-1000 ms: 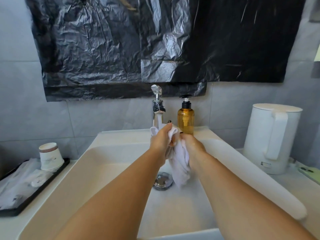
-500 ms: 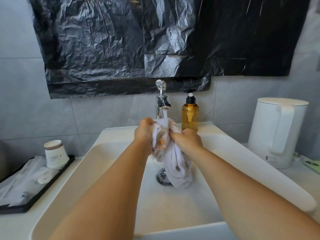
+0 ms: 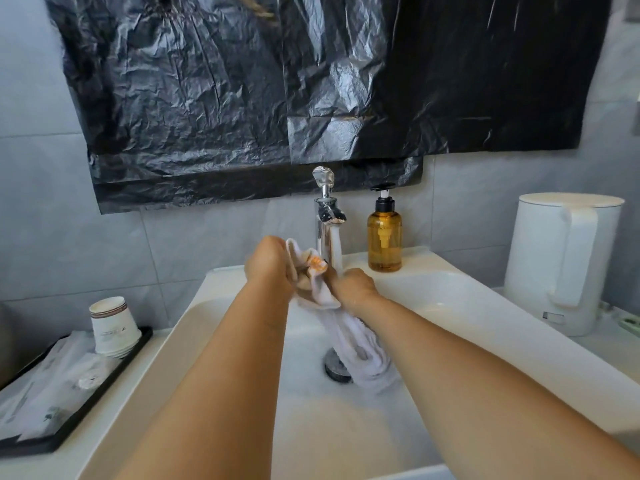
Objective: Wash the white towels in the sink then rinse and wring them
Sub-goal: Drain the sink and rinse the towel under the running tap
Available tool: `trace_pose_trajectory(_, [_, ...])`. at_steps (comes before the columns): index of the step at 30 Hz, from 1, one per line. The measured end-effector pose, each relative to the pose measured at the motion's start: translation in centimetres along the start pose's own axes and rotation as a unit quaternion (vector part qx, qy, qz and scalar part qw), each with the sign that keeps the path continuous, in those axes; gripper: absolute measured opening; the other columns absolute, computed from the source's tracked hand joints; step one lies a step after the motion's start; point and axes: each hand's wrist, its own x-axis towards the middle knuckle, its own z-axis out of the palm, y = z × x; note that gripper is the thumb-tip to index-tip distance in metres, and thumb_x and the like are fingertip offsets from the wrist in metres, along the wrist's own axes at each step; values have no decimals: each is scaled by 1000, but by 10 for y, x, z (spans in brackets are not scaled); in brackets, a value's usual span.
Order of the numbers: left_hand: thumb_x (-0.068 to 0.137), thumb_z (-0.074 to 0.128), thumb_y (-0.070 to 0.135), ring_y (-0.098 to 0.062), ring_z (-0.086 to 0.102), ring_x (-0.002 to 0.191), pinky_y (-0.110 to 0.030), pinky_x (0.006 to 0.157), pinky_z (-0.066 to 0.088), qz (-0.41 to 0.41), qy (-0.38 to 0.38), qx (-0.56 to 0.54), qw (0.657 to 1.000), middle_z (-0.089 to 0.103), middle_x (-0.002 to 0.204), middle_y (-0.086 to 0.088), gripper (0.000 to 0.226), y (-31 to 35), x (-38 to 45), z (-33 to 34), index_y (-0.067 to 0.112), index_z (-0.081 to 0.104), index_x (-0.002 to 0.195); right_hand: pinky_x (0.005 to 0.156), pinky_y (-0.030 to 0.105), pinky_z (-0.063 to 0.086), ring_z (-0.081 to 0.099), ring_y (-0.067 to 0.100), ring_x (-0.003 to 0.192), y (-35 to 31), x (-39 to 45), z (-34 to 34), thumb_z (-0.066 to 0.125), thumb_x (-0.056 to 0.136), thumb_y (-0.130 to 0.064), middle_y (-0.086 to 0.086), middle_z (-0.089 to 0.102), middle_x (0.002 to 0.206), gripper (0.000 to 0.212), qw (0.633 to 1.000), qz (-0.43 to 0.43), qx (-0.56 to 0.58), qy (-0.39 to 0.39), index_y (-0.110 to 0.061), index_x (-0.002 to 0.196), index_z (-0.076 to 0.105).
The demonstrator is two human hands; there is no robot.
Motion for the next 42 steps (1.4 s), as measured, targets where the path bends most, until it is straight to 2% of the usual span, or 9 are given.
trace_pose_trajectory(4, [80,54,17,-25,49,49,-32,53,49,35,7,168,985,53,53,-7,15,2,-15,3,8,49,69,54,27,40,59,22,80,4,1,-14,58,85,-63,6,63,99,67,996,35,82,-7,-5,119,58])
trace_pose_trajectory(8, [81,61,23,-28,59,103,-44,101,45,209,4,460,863,61,97,1,24,-10,-16,5,28,64,105,80,35,54,64,23,96,9,6,-42,82,60,-48,6,68,109,62,978,49,182,-90,-12,107,65])
trace_pose_trajectory(11, [86,65,25,-28,61,106,-30,84,47,275,-92,517,806,68,112,-6,28,-16,-16,10,22,64,114,77,30,54,62,16,76,11,6,-56,69,83,-15,2,69,81,8,956,-4,234,-174,-13,89,66])
trace_pose_trajectory(15, [81,54,23,-27,57,118,-37,97,49,255,-238,548,760,61,127,-3,48,-23,-17,12,22,54,129,79,29,58,70,16,76,16,4,-65,70,82,1,9,70,90,16,950,-79,232,-192,-4,97,68])
trace_pose_trajectory(24, [64,70,31,-17,58,71,-26,55,42,168,-86,424,886,63,75,-1,23,-25,-8,0,15,66,79,70,29,47,61,21,82,10,5,-63,72,78,-53,0,65,85,48,982,-125,103,96,-7,90,71])
trace_pose_trajectory(30, [61,63,23,-24,52,69,-31,60,38,53,-110,185,975,55,75,-8,18,-17,-16,-1,13,60,75,88,44,52,63,34,104,34,11,-52,51,80,-76,13,66,117,77,944,140,244,-175,-10,119,59])
trace_pose_trajectory(33, [61,56,26,-21,44,56,-27,53,29,26,-155,173,972,47,63,-6,13,-11,-22,1,16,50,68,91,40,53,65,27,107,33,20,-50,61,87,-59,12,69,119,58,927,75,316,-190,-12,121,65])
trace_pose_trajectory(36, [75,55,26,-21,47,46,-27,51,30,47,-174,209,961,53,57,-5,11,-8,-30,3,17,57,69,95,36,52,65,23,101,28,23,-59,76,78,-49,10,69,115,50,941,41,336,-2,-14,113,67])
trace_pose_trajectory(42, [62,74,63,-33,68,107,-43,93,53,-51,-350,315,881,71,117,-16,81,-7,-23,2,10,66,123,91,44,55,69,26,92,34,18,-83,76,78,-36,0,73,90,15,915,32,372,151,-23,74,69])
